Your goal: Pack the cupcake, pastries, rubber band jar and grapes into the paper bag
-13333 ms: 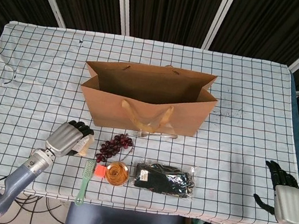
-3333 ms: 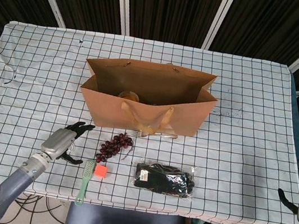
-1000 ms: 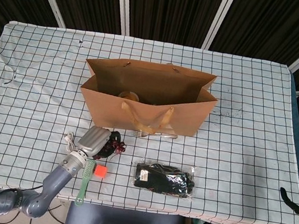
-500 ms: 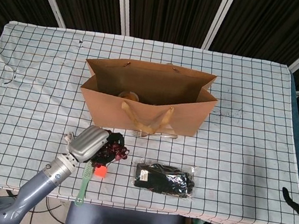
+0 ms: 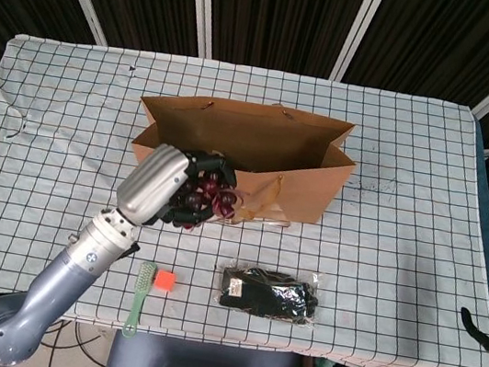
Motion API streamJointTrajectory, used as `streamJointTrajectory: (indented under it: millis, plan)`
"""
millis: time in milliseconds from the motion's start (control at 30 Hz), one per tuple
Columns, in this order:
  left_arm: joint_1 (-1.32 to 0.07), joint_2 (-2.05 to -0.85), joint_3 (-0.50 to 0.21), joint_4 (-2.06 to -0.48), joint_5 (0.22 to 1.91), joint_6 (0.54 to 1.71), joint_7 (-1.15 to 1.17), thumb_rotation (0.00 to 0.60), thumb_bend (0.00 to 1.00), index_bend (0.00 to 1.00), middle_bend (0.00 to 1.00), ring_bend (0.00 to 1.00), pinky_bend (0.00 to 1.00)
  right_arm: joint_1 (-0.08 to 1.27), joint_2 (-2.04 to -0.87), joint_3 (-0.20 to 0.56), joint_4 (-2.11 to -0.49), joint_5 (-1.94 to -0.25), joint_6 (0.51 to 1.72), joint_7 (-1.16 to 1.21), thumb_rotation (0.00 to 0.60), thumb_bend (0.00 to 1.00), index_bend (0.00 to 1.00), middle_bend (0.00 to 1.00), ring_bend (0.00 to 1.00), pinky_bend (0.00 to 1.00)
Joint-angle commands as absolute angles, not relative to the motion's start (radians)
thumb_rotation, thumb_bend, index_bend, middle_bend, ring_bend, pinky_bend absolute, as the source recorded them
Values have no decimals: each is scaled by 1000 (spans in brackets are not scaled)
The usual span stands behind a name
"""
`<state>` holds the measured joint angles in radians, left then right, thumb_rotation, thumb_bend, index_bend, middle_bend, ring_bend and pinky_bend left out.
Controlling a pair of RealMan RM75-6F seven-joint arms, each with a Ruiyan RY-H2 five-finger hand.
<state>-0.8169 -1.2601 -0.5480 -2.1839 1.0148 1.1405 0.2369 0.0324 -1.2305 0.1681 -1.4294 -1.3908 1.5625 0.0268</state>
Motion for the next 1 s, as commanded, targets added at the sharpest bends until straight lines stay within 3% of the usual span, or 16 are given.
streamJointTrajectory:
  millis: [33, 233, 567, 767, 833, 900, 1000]
  plan:
    - [-921, -1276, -658, -2061, 852, 1160, 258, 600, 468, 486, 596, 522, 659, 34, -1232, 168, -1428, -1391, 1560, 25, 600, 192, 126, 129, 191, 217]
    - [-992, -1298, -673, -1937, 709, 1132, 249, 600, 466, 488, 592, 513, 659, 35, -1235, 166, -1426, -1392, 1559, 21, 600, 191, 126, 129, 191, 217]
    - [-1034, -1356, -637, -1779, 703, 1115, 209, 600, 452, 472, 566, 482, 655, 34, -1234, 170, -1422, -1387, 1559, 28, 600, 191, 126, 129, 191, 218]
    - [-1042, -1362, -567, -1705, 720, 1085, 240, 600, 280, 354, 476, 409, 626, 30, -1230, 173, -1427, -1389, 1568, 37, 600, 191, 126, 129, 191, 217]
    - [-1046, -1360, -554, -1696, 720, 1082, 253, 600, 193, 312, 407, 334, 585, 30, -1230, 173, -1429, -1390, 1569, 37, 600, 191, 126, 129, 191, 217]
    - [-1049, -1351, -541, -1698, 709, 1071, 272, 600, 94, 240, 286, 193, 453, 30, -1230, 173, -1430, -1390, 1570, 36, 600, 191, 126, 129, 191, 217]
    - [-1053, -1330, -531, -1722, 685, 1062, 299, 600, 29, 164, 147, 23, 248, 29, -1230, 174, -1432, -1388, 1571, 36, 600, 191, 126, 129, 191, 217]
